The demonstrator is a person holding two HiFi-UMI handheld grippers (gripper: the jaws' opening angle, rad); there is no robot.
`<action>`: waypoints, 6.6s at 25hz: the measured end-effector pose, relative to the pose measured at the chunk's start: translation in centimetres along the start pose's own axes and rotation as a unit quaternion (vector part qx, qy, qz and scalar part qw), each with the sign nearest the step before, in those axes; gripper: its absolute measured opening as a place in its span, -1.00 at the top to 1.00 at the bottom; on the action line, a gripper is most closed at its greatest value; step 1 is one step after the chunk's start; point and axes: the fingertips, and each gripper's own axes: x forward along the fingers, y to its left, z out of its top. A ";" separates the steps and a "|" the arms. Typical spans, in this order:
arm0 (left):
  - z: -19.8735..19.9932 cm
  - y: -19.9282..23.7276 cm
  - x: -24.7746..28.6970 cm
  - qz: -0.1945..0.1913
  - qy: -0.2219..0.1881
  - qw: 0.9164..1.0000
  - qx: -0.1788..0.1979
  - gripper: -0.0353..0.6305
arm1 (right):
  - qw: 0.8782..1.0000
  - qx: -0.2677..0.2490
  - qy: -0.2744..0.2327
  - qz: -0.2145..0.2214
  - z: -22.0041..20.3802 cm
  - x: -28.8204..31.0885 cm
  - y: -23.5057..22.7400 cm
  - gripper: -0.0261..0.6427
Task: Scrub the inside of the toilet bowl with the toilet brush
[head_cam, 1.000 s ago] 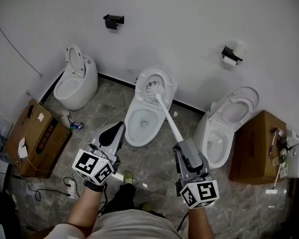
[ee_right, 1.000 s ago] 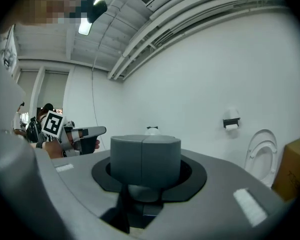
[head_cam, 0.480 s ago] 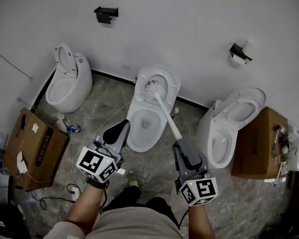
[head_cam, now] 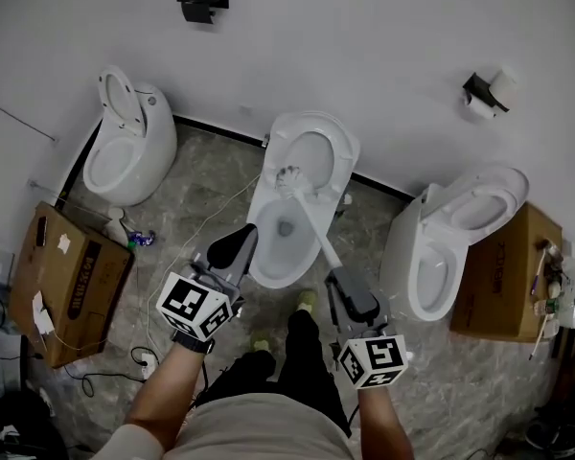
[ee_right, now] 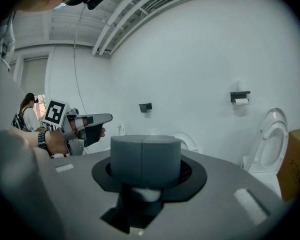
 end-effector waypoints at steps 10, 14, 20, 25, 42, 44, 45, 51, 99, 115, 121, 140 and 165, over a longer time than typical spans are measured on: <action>-4.0 3.4 6.0 -0.002 0.016 1.000 -0.011 0.88 | 0.998 0.001 0.063 0.025 -4.1 8.8 -4.5 0.43; -5.1 5.4 8.9 0.017 0.023 0.999 -0.016 0.88 | 0.995 0.000 0.095 0.041 -5.6 12.2 -7.2 0.43; -6.9 8.5 12.5 0.052 0.038 0.998 -0.025 0.88 | 0.987 -0.020 0.144 0.074 -7.8 16.8 -10.2 0.43; -9.9 10.1 13.8 0.057 0.040 0.997 -0.032 0.88 | 0.983 -0.039 0.163 0.074 -10.3 19.2 -11.2 0.43; -31.9 13.2 13.2 0.044 0.103 0.993 -0.044 0.88 | 0.971 0.065 0.227 0.047 -35.6 25.9 -10.4 0.43; -33.9 13.1 13.4 0.039 0.108 0.993 -0.041 0.88 | 0.969 0.088 0.228 0.040 -37.7 26.9 -11.2 0.43; -34.8 13.1 13.5 0.035 0.111 0.992 -0.038 0.88 | 0.968 0.103 0.227 0.035 -38.7 27.4 -11.6 0.43; -39.0 14.4 13.1 0.047 0.126 0.990 -0.037 0.88 | 0.959 0.175 0.222 0.025 -43.5 31.1 -12.8 0.43; -42.0 11.8 10.8 0.065 0.168 0.980 -0.083 0.88 | 0.849 0.176 0.458 0.195 -49.2 24.6 -10.8 0.43; -45.1 7.3 11.8 0.042 0.210 0.971 -0.103 0.88 | 0.767 -0.031 0.598 0.231 -44.9 23.2 -15.1 0.43; -45.1 7.6 12.0 0.044 0.214 0.970 -0.104 0.88 | 0.744 -0.121 0.618 0.222 -43.0 24.3 -16.4 0.43; -45.5 8.6 12.1 0.059 0.210 0.968 -0.122 0.88 | 0.711 -0.315 0.608 0.162 -40.9 27.2 -18.6 0.43; -48.3 8.6 15.2 0.026 0.208 0.971 -0.118 0.88 | 0.687 -0.520 0.501 0.080 -40.7 30.9 -21.0 0.43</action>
